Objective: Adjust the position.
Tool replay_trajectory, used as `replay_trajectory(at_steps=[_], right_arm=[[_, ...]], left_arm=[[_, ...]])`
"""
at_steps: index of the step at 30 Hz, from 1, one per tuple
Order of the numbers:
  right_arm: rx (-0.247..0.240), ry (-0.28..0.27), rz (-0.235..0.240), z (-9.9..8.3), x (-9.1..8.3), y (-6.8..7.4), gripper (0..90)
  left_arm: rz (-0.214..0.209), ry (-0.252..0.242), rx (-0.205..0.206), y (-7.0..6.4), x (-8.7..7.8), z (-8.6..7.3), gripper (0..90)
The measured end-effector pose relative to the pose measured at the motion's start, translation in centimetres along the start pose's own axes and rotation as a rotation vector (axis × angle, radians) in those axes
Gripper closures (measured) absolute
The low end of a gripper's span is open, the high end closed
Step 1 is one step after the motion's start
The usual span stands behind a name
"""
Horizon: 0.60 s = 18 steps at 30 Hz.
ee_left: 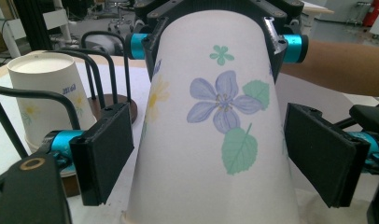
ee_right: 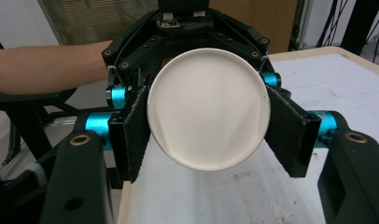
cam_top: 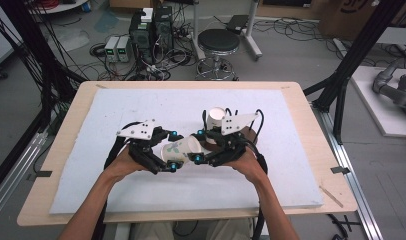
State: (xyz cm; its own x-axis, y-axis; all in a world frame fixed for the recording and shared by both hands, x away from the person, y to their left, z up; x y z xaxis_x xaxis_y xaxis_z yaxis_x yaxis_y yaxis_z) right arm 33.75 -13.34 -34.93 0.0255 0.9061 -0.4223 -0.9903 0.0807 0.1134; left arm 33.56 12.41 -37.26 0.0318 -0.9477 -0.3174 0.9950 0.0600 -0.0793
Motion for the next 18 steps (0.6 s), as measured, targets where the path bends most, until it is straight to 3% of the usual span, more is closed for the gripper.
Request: replay_trajectory(at_steps=[18], right_arm=[[0.0, -0.032, 0.01, 0.07, -0.35, 0.0, 36.7]], left_arm=[[-0.008, -0.038, -0.036, 0.03, 0.54, -0.81, 18.4]])
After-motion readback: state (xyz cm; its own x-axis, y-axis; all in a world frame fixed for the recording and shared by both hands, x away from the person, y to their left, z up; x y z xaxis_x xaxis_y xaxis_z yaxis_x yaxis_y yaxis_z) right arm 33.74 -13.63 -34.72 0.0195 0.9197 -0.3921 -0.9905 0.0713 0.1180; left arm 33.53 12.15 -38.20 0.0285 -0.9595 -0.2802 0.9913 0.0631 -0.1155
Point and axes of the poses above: each handheld gripper's, and its own axes: x roughly forward along the jaws, z roughly out of its top, y roughly to its left, the point moved 1 cm from there along x, roughly forward along the jaws, and after that the axes turned 6 degrees about y, right-handed, at the moved point
